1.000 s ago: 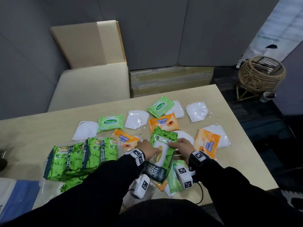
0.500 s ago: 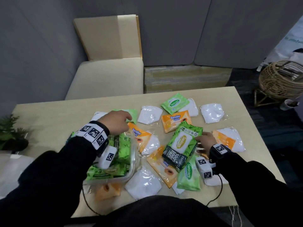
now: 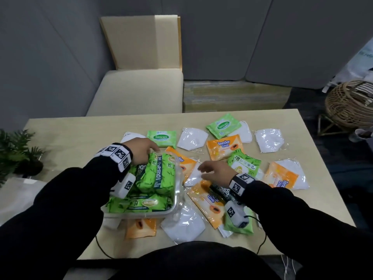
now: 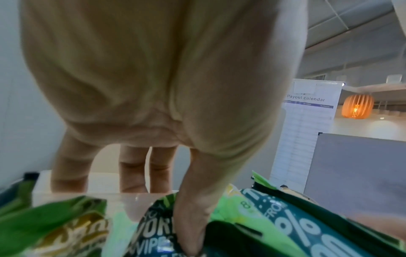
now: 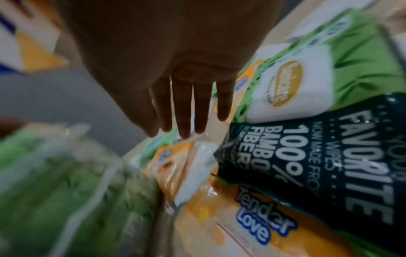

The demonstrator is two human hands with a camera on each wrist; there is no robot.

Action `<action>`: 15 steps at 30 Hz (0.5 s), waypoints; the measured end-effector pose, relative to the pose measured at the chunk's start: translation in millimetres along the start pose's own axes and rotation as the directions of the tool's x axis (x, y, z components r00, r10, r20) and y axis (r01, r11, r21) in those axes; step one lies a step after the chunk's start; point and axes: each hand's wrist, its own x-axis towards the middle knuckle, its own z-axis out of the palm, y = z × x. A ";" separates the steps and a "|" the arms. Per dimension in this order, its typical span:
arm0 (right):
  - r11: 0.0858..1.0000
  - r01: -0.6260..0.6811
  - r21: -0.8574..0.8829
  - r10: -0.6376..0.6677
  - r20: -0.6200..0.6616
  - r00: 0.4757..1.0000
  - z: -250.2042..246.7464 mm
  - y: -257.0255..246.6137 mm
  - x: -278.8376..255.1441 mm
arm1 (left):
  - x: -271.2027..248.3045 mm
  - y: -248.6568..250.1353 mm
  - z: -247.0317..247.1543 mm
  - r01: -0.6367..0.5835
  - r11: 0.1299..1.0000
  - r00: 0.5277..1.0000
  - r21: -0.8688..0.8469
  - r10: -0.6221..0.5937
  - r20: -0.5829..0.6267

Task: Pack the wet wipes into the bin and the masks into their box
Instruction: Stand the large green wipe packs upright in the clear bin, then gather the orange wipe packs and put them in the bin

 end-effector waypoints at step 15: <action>0.928 -0.300 -0.222 0.282 -0.110 0.953 12.8 6.9 26.9 | 21.9 30.9 -11.1 -0.087 0.960 0.991 -0.265 0.057 -0.120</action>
